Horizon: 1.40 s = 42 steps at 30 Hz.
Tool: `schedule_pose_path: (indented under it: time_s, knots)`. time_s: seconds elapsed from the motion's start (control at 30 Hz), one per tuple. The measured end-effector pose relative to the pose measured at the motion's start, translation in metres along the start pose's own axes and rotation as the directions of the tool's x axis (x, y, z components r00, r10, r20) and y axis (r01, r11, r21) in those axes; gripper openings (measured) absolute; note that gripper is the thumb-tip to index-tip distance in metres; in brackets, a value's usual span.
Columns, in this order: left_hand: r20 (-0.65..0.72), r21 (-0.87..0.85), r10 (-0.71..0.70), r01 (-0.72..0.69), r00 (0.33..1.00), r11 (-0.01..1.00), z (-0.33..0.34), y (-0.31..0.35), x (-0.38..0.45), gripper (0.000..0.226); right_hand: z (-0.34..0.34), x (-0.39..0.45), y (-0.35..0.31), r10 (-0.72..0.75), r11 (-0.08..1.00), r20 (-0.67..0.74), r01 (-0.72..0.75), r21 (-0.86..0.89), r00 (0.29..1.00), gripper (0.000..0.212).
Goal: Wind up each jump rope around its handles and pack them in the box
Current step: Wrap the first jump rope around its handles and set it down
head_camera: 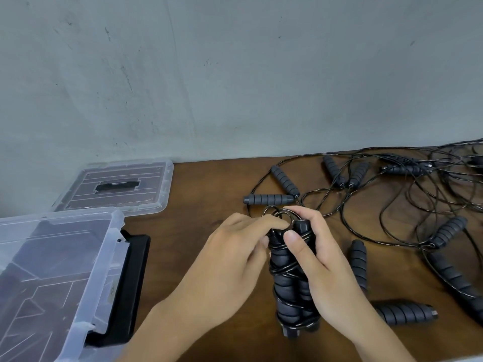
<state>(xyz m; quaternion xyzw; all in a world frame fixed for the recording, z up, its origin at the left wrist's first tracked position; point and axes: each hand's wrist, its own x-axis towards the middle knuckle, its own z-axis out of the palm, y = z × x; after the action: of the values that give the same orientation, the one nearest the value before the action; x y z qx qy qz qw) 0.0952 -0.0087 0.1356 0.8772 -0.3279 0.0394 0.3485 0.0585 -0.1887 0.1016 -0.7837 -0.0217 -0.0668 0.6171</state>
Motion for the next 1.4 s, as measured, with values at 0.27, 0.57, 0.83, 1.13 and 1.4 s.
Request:
schedule_pose_path:
  time_s: [0.27,0.57,0.83,1.13,1.4]
  knots:
    - [0.091,-0.571,-0.201,0.216,0.975,0.792,0.007,-0.005,0.007,0.019,0.013,0.006,-0.029,0.011,1.0,-0.046,-0.012,-0.018,0.999,0.047]
    - [0.004,-0.774,-0.167,0.108,0.986,0.624,-0.017,-0.006,0.0,0.038,0.017,0.003,-0.015,0.056,0.945,0.188,0.008,-0.326,0.981,0.042]
    - [-0.005,-0.884,-0.185,0.083,0.983,0.461,-0.03,-0.009,-0.001,0.032,0.023,-0.004,-0.017,0.038,0.974,0.167,0.001,-0.228,0.985,0.043]
    - [-0.074,-0.904,-0.317,0.071,0.946,0.421,-0.029,-0.02,-0.005,0.031,0.027,-0.01,-0.018,0.134,0.99,0.266,-0.118,-0.078,0.955,0.074]
    - [-0.265,-0.55,-0.445,0.245,0.855,0.799,-0.03,-0.037,-0.004,0.014,0.043,0.007,0.0,0.27,0.963,0.113,-0.268,-0.03,0.956,0.053]
